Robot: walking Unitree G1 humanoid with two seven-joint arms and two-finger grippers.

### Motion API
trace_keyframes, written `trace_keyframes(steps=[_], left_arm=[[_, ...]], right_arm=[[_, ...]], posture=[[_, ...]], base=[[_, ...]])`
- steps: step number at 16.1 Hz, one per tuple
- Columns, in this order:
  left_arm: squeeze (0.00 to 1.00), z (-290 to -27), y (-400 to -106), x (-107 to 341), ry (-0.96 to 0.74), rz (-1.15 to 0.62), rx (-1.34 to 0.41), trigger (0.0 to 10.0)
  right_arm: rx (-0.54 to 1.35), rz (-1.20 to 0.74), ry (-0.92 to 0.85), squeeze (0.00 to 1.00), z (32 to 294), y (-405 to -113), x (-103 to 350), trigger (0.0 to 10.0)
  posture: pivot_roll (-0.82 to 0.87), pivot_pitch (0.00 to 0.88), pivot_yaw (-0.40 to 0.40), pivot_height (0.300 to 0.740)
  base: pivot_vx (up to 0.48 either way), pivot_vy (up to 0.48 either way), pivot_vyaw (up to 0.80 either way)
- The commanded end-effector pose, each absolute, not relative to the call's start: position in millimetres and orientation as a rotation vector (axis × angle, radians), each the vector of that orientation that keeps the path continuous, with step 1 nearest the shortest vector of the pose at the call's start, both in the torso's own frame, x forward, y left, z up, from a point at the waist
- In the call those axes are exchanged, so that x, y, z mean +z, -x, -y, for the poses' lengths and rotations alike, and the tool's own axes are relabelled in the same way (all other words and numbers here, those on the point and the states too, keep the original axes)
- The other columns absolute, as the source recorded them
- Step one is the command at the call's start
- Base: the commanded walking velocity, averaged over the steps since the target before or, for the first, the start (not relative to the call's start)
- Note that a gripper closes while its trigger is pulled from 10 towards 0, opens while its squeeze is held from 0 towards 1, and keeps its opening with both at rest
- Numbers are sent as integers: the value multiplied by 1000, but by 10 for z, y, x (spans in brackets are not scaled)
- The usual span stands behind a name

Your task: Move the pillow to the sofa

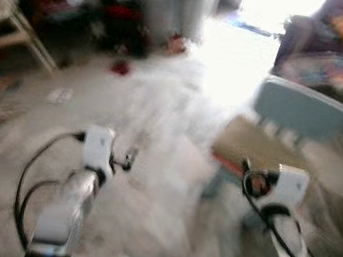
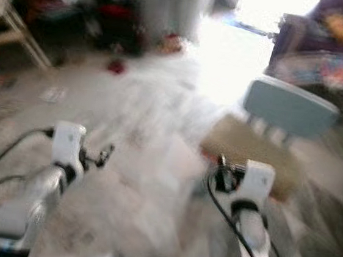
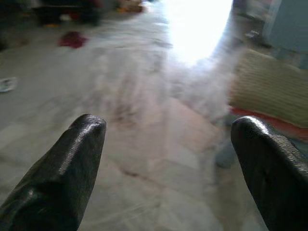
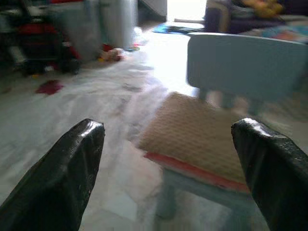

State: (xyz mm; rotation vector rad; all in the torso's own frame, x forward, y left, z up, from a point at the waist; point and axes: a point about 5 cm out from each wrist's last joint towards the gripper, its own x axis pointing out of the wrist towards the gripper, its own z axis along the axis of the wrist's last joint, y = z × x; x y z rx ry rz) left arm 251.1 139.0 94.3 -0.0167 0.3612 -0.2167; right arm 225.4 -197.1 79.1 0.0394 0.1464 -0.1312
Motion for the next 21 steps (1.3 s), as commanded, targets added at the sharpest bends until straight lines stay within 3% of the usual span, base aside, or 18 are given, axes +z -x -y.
trace_keyframes(steps=[1,8,13,18,21], left_arm=[[0,-1323,-2520,984,13,-356,-238,10000],[0,-1359,-2614,1053,7,-373,-191,10000],[0,-1494,-2474,968,-7,-420,-150,10000],[0,-1455,-2474,996,-3,-408,-124,10000],[0,-1561,-2457,1084,-23,-361,-81,10000]], right_arm=[[-146,-139,-26,0,2029,-2262,825,10000],[-130,-146,-23,0,2011,-2284,843,10000],[-152,-151,-14,0,2098,-2251,829,10000],[-142,-149,-11,0,2069,-2257,835,10000],[-141,-145,-6,0,2103,-2276,851,10000]], posture=[[-11,6,13,740],[-4,26,-33,740],[-10,35,-5,740],[-12,37,-12,740],[-7,38,-11,740]], base=[[277,0,-800],[0,0,-800],[0,0,-800],[0,0,0],[0,0,0]])
